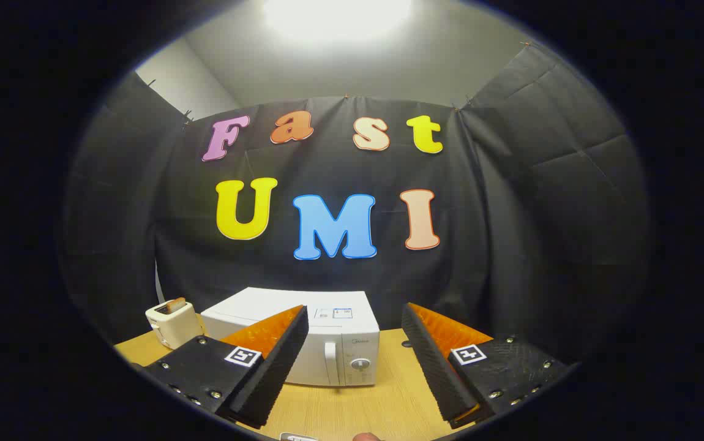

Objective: Open the microwave, put the food inside, and close the microwave door.

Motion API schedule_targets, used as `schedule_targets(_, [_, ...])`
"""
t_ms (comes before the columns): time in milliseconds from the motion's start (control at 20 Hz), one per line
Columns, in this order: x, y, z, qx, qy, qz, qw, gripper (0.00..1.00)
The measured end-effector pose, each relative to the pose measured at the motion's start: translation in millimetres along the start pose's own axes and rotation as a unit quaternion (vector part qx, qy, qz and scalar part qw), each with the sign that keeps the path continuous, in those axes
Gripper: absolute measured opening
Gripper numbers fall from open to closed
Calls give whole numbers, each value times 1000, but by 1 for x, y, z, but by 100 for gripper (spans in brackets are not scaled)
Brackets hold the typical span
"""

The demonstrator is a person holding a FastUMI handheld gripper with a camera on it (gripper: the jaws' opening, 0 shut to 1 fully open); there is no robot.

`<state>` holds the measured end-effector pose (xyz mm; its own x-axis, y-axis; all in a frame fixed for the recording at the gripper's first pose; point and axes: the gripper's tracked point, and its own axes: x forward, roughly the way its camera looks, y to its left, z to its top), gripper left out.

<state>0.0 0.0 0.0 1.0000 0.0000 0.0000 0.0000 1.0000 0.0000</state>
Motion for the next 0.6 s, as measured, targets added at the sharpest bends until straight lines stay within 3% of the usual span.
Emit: schedule_targets(600, [5,-7,7,-1,-12,0,1000,97])
